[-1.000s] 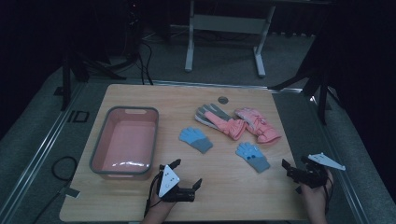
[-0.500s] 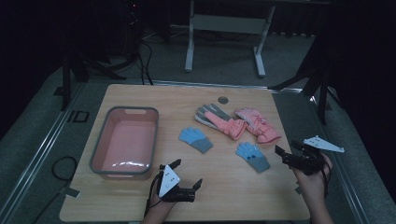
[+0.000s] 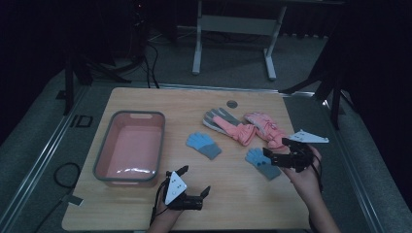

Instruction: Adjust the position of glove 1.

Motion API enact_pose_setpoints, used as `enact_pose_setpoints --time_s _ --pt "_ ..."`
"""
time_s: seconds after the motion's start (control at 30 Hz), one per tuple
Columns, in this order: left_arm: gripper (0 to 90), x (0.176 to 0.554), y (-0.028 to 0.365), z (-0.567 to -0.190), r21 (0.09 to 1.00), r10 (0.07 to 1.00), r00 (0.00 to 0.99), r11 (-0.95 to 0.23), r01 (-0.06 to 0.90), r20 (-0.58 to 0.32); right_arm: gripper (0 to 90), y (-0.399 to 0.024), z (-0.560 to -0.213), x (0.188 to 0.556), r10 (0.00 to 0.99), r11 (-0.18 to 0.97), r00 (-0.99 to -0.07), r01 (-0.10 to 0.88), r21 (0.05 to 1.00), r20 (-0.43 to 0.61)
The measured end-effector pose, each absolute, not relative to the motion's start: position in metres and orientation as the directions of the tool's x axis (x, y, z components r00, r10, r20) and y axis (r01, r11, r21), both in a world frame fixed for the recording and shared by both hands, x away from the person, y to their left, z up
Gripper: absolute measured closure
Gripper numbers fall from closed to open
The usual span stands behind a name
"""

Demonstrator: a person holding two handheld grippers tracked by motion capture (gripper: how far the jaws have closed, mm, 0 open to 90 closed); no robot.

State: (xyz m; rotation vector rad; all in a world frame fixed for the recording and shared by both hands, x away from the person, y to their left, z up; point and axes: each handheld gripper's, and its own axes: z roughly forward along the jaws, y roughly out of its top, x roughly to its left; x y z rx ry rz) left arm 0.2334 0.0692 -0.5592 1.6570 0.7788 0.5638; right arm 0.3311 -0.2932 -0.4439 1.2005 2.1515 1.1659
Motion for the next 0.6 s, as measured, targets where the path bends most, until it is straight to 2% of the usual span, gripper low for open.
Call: enact_pose_setpoints --time_s 0.13,0.17,0.33,0.5,0.6 --pt "0.0 0.233 0.069 -0.559 0.974 0.747 0.664 -0.118 0.192 -0.04 18.3 -0.286 -0.443 0.333 0.828 0.276 -0.559 0.475 0.835 0.045" --pt "0.0 0.233 0.069 -0.559 0.974 0.746 0.665 -0.121 0.19 -0.037 22.8 -0.273 -0.441 0.339 0.81 0.295 -0.586 0.461 0.837 0.037" --pt "0.0 0.234 0.069 -0.559 0.974 0.742 0.67 -0.119 0.195 -0.043 30.6 -0.251 -0.44 0.35 0.777 0.324 -0.629 0.447 0.834 0.036" --pt "0.0 0.234 0.069 -0.559 0.974 0.74 0.671 -0.12 0.195 -0.043 31.7 -0.232 -0.442 0.358 0.748 0.357 -0.663 0.439 0.824 0.029" --pt "0.0 0.233 0.069 -0.559 0.974 0.74 0.672 -0.12 0.191 -0.041 36.3 -0.216 -0.445 0.367 0.715 0.393 -0.699 0.426 0.815 0.021"
